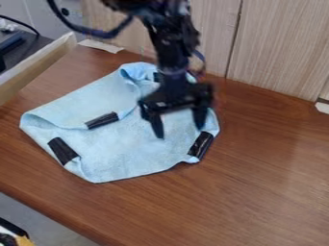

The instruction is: Fold the cloth from bottom right to top left

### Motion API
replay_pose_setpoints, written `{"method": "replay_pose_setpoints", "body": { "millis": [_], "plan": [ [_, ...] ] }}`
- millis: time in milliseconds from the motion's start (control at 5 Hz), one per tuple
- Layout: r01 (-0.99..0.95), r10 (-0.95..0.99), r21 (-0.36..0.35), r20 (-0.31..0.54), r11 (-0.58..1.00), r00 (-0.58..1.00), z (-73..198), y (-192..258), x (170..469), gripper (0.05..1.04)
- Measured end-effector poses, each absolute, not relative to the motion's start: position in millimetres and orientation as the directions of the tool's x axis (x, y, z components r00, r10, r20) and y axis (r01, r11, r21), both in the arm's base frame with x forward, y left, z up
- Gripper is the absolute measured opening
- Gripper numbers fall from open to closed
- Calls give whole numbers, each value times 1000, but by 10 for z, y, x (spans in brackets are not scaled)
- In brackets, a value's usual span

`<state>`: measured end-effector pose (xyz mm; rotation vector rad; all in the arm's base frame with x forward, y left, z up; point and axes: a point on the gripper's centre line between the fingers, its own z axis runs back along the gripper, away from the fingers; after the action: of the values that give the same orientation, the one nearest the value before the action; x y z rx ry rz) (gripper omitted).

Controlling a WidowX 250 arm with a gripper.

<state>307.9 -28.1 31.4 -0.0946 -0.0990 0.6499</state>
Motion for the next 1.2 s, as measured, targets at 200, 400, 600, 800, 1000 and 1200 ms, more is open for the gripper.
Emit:
{"method": "replay_pose_setpoints", "body": {
  "millis": [200, 400, 600, 800, 1000, 1200],
  "plan": [
    [-551, 558, -101, 71, 828, 827, 209, -445, 2966, 1000],
    [-492, 500, -98, 93, 865, 861, 178, -595, 2931, 952],
    [-486, 490, -62, 95, 872, 867, 101, -611, 2907, 671],
    [-497, 500, -57, 110, 866, 859, 93, -596, 2929, 375],
    [-516, 518, -43, 122, 855, 847, 87, -563, 2931, 190],
    [-519, 520, -40, 128, 854, 845, 87, -546, 2931, 90]
  ]
}}
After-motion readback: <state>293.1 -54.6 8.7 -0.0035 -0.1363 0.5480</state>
